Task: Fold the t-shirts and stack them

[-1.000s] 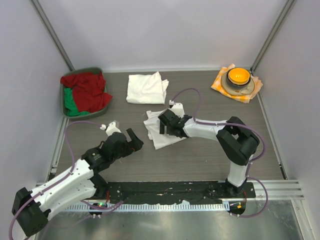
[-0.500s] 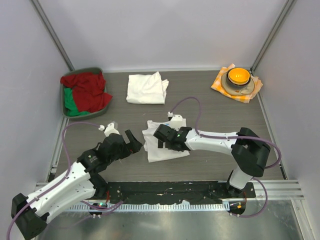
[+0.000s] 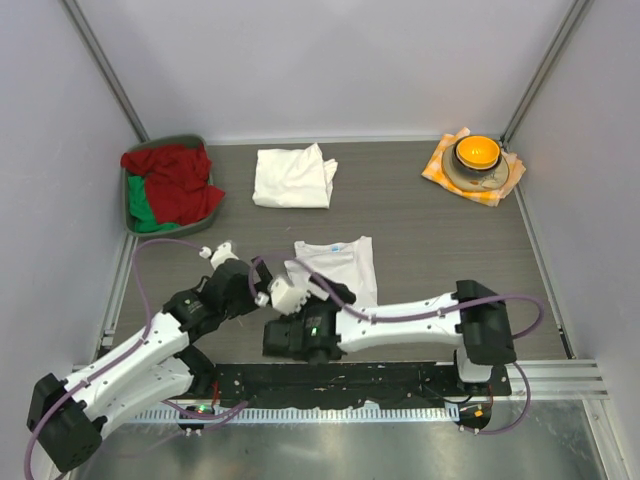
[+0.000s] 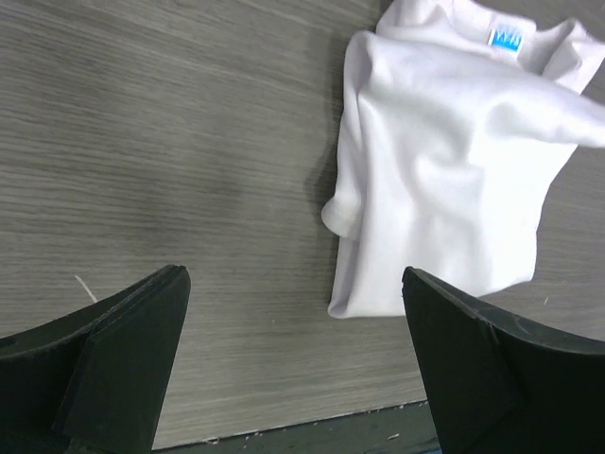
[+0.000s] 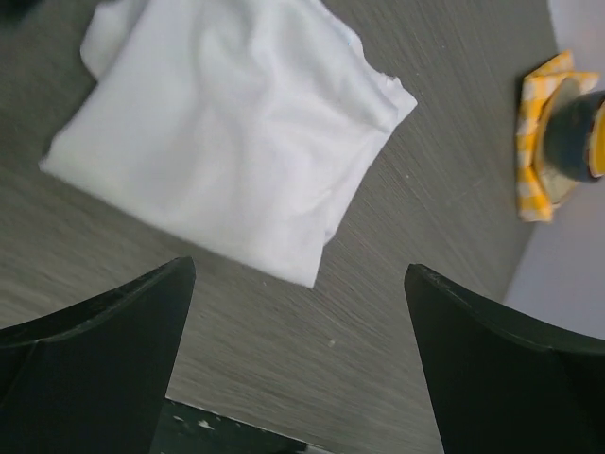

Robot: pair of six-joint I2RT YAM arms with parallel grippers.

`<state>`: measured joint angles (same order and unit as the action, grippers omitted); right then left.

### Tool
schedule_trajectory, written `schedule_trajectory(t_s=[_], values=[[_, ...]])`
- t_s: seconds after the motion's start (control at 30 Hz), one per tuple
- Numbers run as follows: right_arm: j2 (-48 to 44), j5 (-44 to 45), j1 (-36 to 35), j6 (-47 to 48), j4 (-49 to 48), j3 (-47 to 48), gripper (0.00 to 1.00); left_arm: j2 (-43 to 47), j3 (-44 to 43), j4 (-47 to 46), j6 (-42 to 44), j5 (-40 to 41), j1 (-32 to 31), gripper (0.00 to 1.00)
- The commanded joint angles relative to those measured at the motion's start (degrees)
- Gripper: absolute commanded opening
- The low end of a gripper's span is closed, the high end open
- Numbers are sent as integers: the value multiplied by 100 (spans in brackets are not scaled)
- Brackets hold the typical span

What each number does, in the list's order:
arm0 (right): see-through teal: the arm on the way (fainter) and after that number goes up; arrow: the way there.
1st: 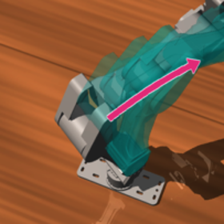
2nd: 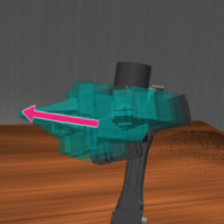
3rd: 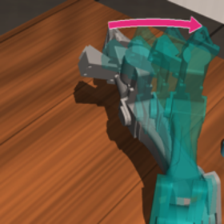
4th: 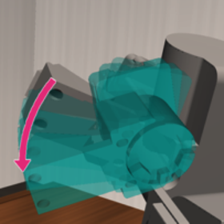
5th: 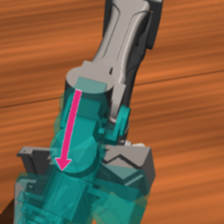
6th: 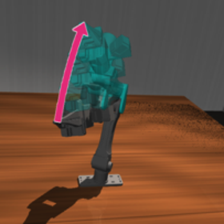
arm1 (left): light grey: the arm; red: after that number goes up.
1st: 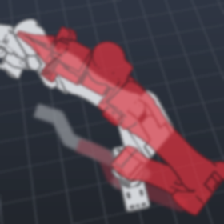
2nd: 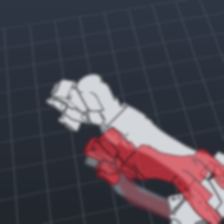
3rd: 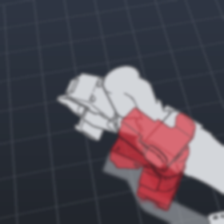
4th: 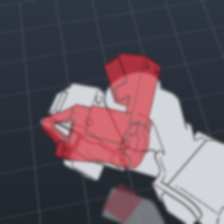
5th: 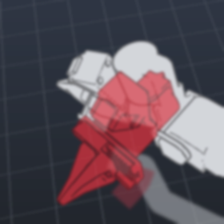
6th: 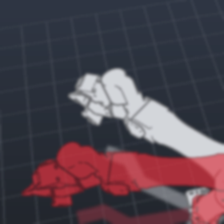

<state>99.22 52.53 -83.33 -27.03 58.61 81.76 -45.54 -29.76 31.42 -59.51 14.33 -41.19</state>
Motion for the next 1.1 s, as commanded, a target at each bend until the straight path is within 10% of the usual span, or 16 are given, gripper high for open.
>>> schedule_trajectory(t_s=[0.0, 0.5, 1.07], values=[[361, 837, -815, 364, 995, -439, 100, 45, 136, -495, 97, -385, 444, 100], [879, 1522, -1607, 795, -1078, -2102, 100, -218, 611, -1059, 203, -1108, 1052, 100], [1223, 944, -799, 1595, -3100, -2480, 100, -552, 374, -980, 378, -1098, 1271, 100]])
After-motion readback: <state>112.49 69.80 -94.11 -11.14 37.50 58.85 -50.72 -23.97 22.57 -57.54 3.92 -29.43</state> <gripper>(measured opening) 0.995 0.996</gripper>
